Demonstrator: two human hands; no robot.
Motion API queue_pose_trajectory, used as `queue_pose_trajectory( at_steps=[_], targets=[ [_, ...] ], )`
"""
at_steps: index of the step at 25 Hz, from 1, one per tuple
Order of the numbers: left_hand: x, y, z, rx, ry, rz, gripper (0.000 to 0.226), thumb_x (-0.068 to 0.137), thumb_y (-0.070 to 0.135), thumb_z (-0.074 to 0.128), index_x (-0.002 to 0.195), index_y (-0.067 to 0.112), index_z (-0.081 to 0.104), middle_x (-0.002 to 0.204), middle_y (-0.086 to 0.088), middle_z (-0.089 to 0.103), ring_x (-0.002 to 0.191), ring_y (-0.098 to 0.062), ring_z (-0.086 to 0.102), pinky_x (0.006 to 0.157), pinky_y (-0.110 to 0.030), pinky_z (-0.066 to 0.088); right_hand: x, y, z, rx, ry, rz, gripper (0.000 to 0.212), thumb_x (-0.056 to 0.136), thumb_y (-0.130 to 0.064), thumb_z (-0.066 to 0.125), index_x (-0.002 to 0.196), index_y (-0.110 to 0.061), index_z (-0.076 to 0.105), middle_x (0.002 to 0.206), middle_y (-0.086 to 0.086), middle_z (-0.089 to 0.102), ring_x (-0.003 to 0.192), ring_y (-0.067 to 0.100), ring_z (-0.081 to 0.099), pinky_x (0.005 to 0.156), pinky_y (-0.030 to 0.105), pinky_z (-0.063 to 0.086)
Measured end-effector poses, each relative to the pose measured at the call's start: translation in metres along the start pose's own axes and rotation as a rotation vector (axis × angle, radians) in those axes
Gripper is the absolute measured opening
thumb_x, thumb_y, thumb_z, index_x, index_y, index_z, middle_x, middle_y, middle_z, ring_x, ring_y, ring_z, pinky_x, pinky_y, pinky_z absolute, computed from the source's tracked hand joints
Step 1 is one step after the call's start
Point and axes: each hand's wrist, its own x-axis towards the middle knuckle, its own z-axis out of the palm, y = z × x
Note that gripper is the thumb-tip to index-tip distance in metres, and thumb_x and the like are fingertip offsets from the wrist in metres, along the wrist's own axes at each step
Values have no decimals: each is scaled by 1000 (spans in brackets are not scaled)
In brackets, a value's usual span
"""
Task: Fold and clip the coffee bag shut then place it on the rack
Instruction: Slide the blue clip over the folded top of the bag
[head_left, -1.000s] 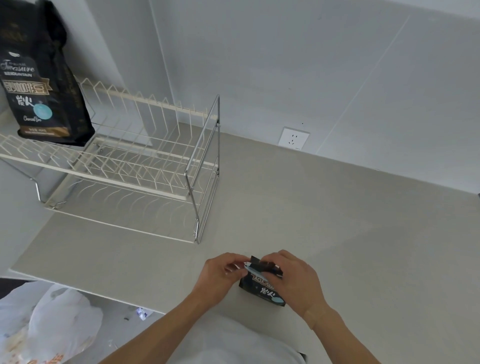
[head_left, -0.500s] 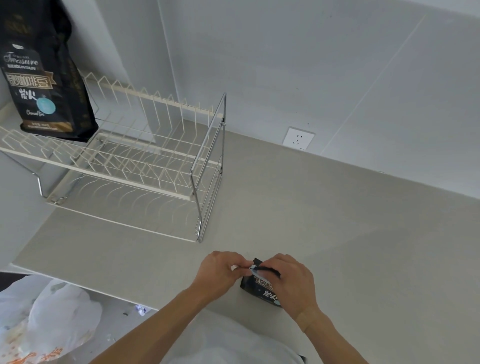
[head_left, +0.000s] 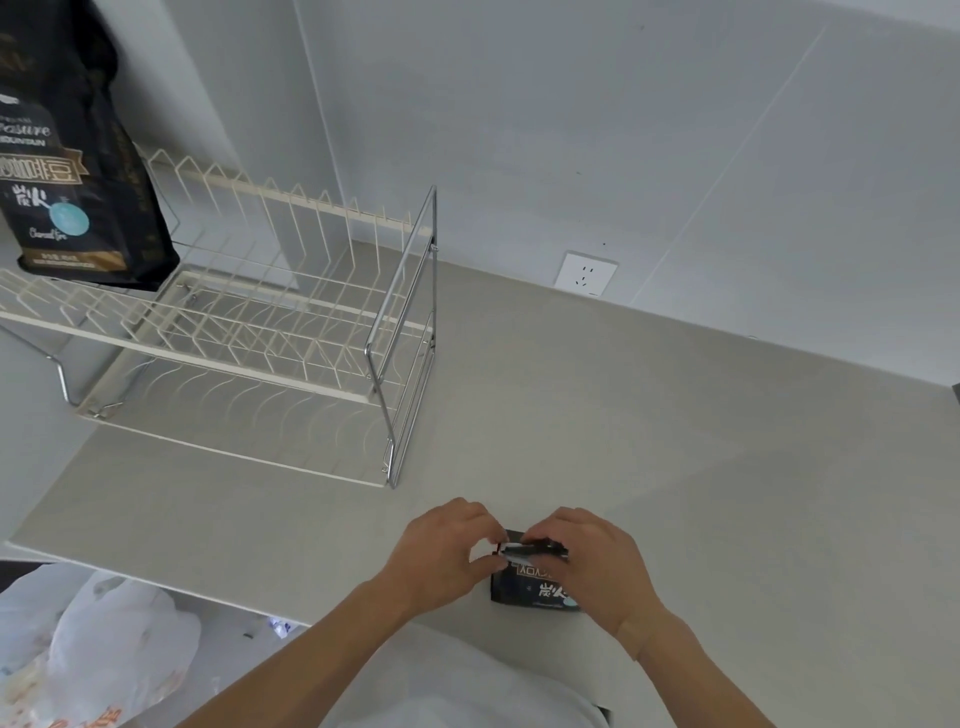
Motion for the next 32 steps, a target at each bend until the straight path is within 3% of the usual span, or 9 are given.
queue_pose_trajectory(
  at_steps=[2, 7, 12, 14, 20, 23, 28, 32],
  targets=[
    [0, 4, 0, -15, 15, 6, 29, 80, 45, 69, 105, 32, 68, 104, 14, 64, 99, -4, 54, 76, -23, 46, -8, 5, -2, -6, 5, 30, 13, 82, -40, 67, 94, -37, 72, 90, -18, 69, 83, 0, 57, 65, 16, 40],
    [4, 23, 10, -63, 38, 14, 17, 78, 41, 73, 91, 30, 74, 91, 10, 67, 89, -9, 57, 70, -26, 48, -16, 2, 1, 1, 65, 55, 11, 82, -41, 67, 88, -36, 75, 79, -13, 69, 76, 3, 56, 62, 24, 46],
    [8, 26, 8, 116, 63, 125, 20, 78, 43, 72, 72, 24, 70, 79, 11, 67, 76, -15, 58, 60, -28, 47, -19, -2, 4, 87, 162, 17, 3, 75, -27, 78, 74, -30, 77, 62, -9, 65, 64, 8, 54, 53, 25, 43],
    [11, 26, 4, 172, 30, 135, 26, 82, 46, 66, 74, 22, 69, 82, 9, 67, 80, -17, 57, 64, -31, 45, -18, -5, 7, 120, 191, 5, 3, 74, -28, 79, 72, -28, 78, 60, -7, 65, 63, 11, 55, 52, 28, 46],
    [19, 25, 0, 229, -81, 141, 23, 86, 44, 58, 94, 26, 70, 99, 7, 65, 98, -17, 50, 80, -31, 38, -28, 0, 12, 178, 191, 91, 14, 74, -43, 77, 84, -34, 77, 70, -13, 68, 71, 5, 56, 59, 26, 49],
    [22, 27, -1, 242, -97, 147, 19, 85, 40, 61, 96, 27, 68, 100, 7, 63, 97, -18, 52, 79, -30, 38, -39, 19, 11, 238, 178, 148, 24, 71, -36, 81, 93, -38, 74, 89, -24, 70, 91, 0, 58, 76, 23, 51],
    [21, 31, 4, 129, -104, 192, 20, 84, 40, 64, 99, 29, 70, 101, 8, 65, 94, -14, 54, 76, -27, 39, -50, 39, 18, 602, 195, 309, 35, 63, -19, 88, 85, -44, 77, 102, -31, 67, 105, 0, 58, 91, 29, 51],
    [25, 44, 18, 105, -101, 233, 14, 87, 28, 61, 94, 24, 72, 91, 4, 67, 87, -18, 55, 75, -31, 42, -50, 43, 26, 613, 224, 299, 36, 60, -24, 89, 79, -51, 75, 102, -33, 67, 108, 1, 56, 93, 25, 46]
  ],
)
